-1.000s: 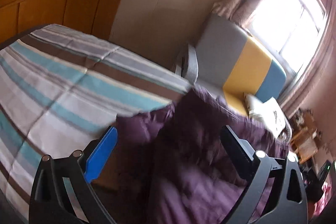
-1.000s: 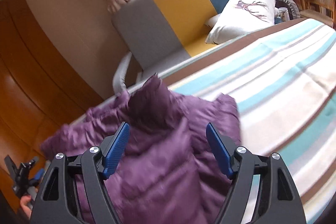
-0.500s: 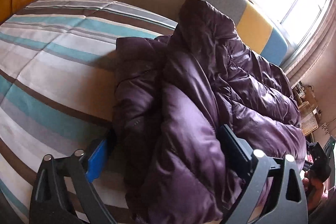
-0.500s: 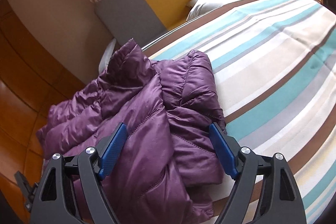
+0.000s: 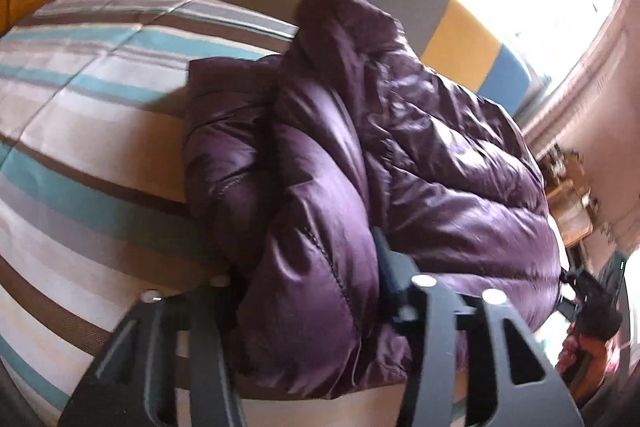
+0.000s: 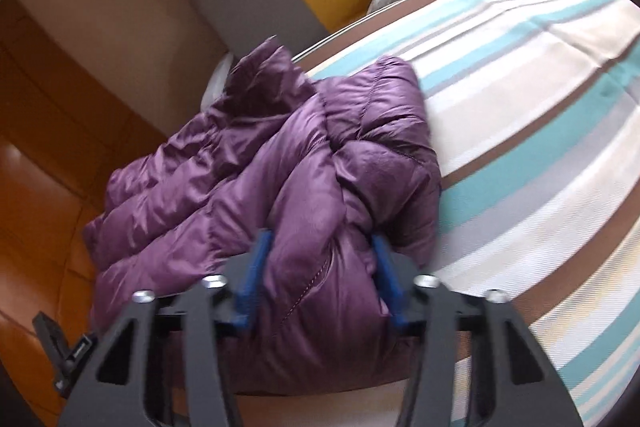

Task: Fold large clothes

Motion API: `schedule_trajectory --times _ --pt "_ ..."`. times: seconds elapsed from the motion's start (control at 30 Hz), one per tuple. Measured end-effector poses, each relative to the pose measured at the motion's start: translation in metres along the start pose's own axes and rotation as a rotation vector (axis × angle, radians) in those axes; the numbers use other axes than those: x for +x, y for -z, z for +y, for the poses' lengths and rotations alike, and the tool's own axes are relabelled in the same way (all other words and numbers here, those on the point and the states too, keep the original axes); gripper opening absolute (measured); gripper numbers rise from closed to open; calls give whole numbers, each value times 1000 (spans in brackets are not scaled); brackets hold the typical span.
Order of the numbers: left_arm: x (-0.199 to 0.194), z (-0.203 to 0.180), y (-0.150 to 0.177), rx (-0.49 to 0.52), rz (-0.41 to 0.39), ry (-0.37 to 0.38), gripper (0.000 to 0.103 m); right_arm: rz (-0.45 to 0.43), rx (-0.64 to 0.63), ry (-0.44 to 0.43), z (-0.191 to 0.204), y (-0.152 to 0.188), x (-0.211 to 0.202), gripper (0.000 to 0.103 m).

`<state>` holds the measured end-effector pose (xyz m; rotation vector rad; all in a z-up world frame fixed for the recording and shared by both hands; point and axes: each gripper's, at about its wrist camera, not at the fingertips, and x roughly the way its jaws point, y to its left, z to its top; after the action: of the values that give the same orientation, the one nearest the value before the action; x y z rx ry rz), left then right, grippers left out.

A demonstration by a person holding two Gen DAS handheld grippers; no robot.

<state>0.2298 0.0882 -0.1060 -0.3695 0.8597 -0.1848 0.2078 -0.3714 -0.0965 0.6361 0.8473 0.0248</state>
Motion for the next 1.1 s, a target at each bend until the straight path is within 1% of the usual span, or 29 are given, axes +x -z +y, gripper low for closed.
schedule_trajectory --times 0.03,0.07,0.13,0.23,0.3,0.37,0.5,0.57,0.6,0.63,0.67,0.7,0.73,0.77,0.8,0.87,0.9,0.93,0.97,1.03,1.1 --pt "-2 -4 1 28 -1 -4 30 3 -4 -1 0 1 -1 35" --pt "-5 -7 1 51 -1 -6 28 7 -12 -3 1 2 -2 32" --pt "-10 -10 4 71 3 5 24 16 -27 -5 2 4 -7 25" --pt "-21 -10 11 98 14 22 22 29 -44 -8 0 10 -16 22" --pt "-30 -10 19 115 22 35 22 39 -50 -12 -2 14 -23 22" --pt "-41 -8 30 125 34 54 22 58 -47 -23 -8 24 -33 20" --pt "-60 -3 51 127 50 79 23 84 -38 -46 -18 43 -50 20" --pt "-68 -1 58 127 47 76 31 78 -51 -55 -20 48 -56 20" --pt "-72 0 60 121 42 67 39 62 -63 -54 -19 49 -60 21" --pt "-77 3 61 108 29 62 42 39 -73 -44 -18 47 -64 29" --pt "-83 5 60 95 13 59 44 17 -76 -31 -17 44 -67 34" --pt "-88 7 58 85 -3 54 44 -42 -77 -27 -15 38 -76 46" --pt "-95 7 56 75 -32 36 44 -82 -77 -35 -13 34 -83 58" --pt "-103 4 53 79 -63 18 44 -116 -82 -52 -9 30 -90 61" --pt "-108 -1 50 93 -87 2 45 -134 -99 -67 -3 25 -93 62" --pt "-112 -12 43 122 -121 -31 49 -128 -152 -61 14 18 -91 62" --pt "-112 -21 38 139 -133 -49 53 -127 -184 -57 25 14 -87 62" --pt "-111 -29 33 153 -139 -72 54 -116 -210 -52 35 11 -81 62" --pt "-109 -36 29 163 -139 -106 54 -101 -225 -44 40 10 -77 62" --pt "-102 -35 21 160 -113 -162 54 -48 -253 -27 55 8 -59 62" --pt "-98 -28 21 120 -81 -209 54 -10 -274 -19 70 10 -47 62"
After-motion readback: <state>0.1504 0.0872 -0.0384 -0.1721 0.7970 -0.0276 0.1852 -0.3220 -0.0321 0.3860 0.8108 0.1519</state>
